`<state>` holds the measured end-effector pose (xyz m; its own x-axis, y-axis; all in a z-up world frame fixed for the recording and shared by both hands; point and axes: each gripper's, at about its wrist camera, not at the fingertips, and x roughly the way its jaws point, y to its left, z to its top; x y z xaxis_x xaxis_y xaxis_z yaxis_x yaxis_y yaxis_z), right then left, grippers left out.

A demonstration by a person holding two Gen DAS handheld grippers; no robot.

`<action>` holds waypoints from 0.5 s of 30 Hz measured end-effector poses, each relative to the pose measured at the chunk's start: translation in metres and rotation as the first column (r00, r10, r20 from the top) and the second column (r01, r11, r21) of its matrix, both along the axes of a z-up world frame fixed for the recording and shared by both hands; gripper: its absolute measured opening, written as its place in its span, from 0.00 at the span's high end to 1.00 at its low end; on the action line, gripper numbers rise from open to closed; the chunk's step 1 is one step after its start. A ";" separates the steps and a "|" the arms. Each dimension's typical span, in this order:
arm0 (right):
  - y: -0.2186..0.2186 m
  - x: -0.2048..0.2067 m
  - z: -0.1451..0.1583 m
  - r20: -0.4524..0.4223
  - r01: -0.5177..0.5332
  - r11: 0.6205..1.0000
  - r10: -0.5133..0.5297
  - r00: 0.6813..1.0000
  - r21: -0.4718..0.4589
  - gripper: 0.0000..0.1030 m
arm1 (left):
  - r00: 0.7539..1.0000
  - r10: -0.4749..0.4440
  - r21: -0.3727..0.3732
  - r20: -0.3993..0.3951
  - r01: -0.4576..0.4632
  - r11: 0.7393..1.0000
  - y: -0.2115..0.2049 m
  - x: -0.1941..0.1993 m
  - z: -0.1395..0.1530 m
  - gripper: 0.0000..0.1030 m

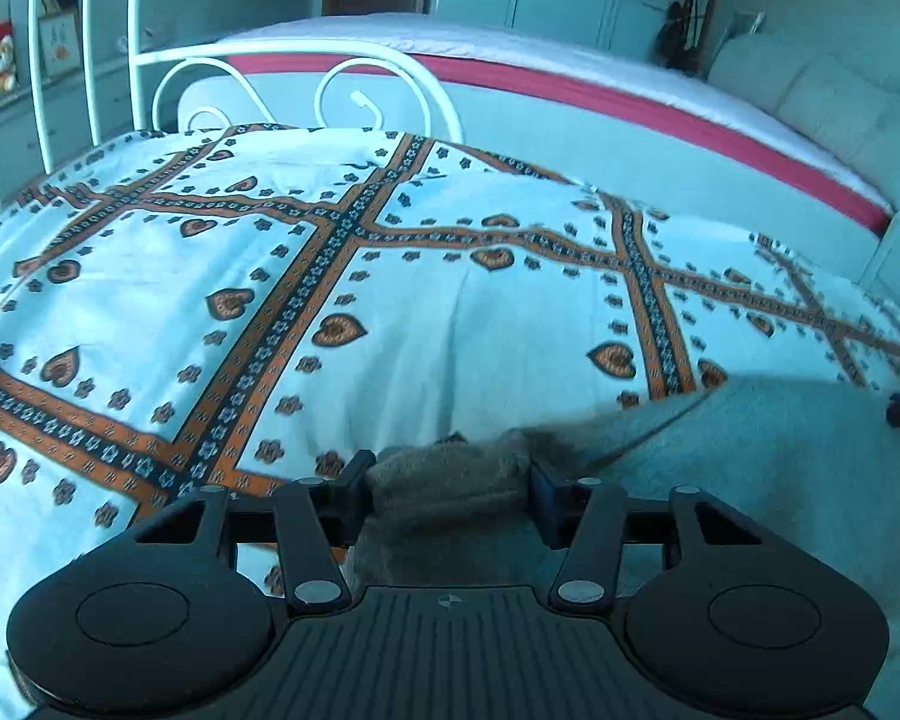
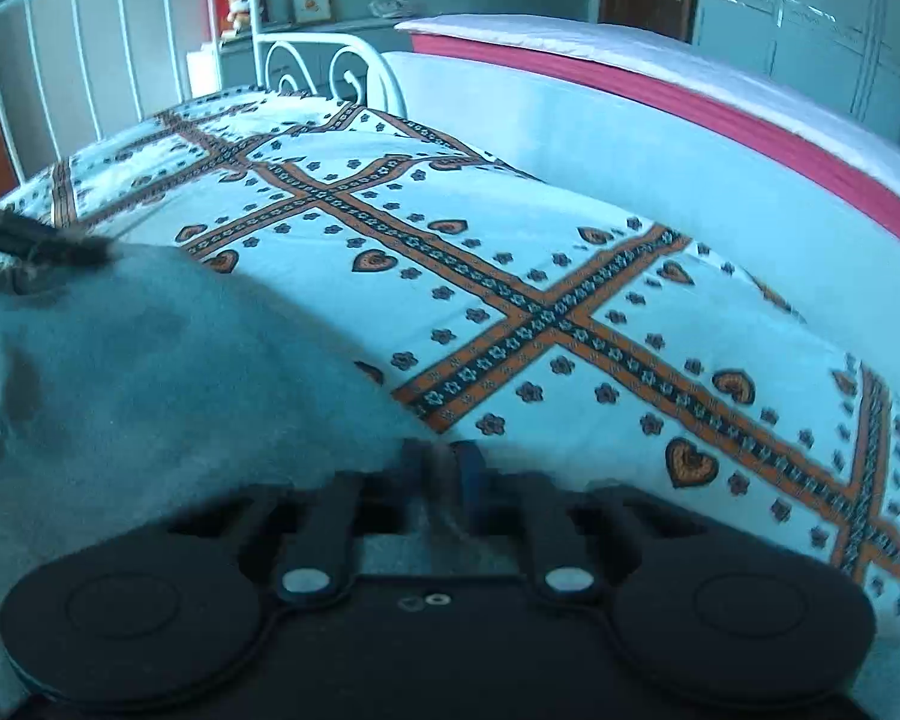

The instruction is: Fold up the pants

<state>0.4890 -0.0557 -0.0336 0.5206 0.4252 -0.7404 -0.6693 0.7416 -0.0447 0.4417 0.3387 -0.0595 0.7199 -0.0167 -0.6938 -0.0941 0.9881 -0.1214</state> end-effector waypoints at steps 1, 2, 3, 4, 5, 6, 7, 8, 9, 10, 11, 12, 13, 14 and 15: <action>0.001 -0.003 0.004 0.008 0.001 1.000 -0.001 1.000 -0.007 1.00 | 1.000 -0.011 -0.003 0.017 0.011 1.000 0.000 -0.001 0.002 0.59; 0.000 -0.007 0.009 0.017 0.004 1.000 -0.004 1.000 -0.001 1.00 | 0.999 -0.021 0.002 0.031 0.021 1.000 -0.001 -0.004 0.006 0.63; -0.001 -0.014 0.016 0.033 0.003 1.000 -0.003 0.999 0.008 1.00 | 0.998 -0.027 0.010 0.053 0.027 1.000 -0.003 -0.008 0.011 0.64; -0.002 -0.024 0.024 0.056 -0.005 1.000 0.004 0.998 0.014 1.00 | 0.995 -0.040 0.017 0.090 0.039 0.999 -0.005 -0.016 0.018 0.64; -0.005 -0.035 0.035 0.073 -0.015 1.000 0.013 0.997 0.025 1.00 | 0.990 -0.050 0.025 0.128 0.047 0.999 -0.006 -0.023 0.026 0.64; -0.007 -0.046 0.045 0.092 -0.026 0.999 0.023 0.996 0.031 1.00 | 0.984 -0.058 0.040 0.167 0.052 0.998 -0.006 -0.032 0.034 0.64; -0.009 -0.060 0.055 0.118 -0.040 0.999 0.037 0.992 0.028 1.00 | 0.973 -0.078 0.057 0.216 0.068 0.996 -0.006 -0.044 0.043 0.64; -0.011 -0.075 0.065 0.145 -0.056 0.998 0.052 0.988 0.023 1.00 | 0.958 -0.099 0.062 0.268 0.085 0.994 -0.005 -0.058 0.051 0.64; -0.014 -0.092 0.075 0.169 -0.069 0.997 0.065 0.983 0.018 1.00 | 0.945 -0.108 0.057 0.309 0.095 0.994 -0.003 -0.072 0.059 0.64; -0.017 -0.110 0.084 0.189 -0.084 0.996 0.079 0.979 0.018 1.00 | 0.930 -0.124 0.060 0.345 0.110 0.992 -0.002 -0.087 0.066 0.64; -0.021 -0.130 0.091 0.206 -0.101 0.995 0.096 0.974 0.014 1.00 | 0.911 -0.144 0.065 0.386 0.128 0.990 -0.003 -0.105 0.073 0.64; -0.023 -0.151 0.096 0.228 -0.115 0.993 0.112 0.967 0.000 1.00 | 0.897 -0.149 0.052 0.416 0.140 0.989 -0.002 -0.123 0.080 0.64; -0.027 -0.172 0.099 0.240 -0.124 0.992 0.120 0.963 -0.001 1.00 | 0.886 -0.152 0.047 0.437 0.146 0.988 -0.003 -0.142 0.085 0.64; -0.032 -0.191 0.101 0.230 -0.131 0.991 0.125 0.965 0.010 1.00 | 0.881 -0.159 0.056 0.446 0.150 0.987 -0.007 -0.163 0.086 0.62; -0.037 -0.211 0.101 0.212 -0.139 0.990 0.132 0.968 0.017 1.00 | 0.884 -0.154 0.055 0.442 0.145 0.988 -0.011 -0.184 0.083 0.55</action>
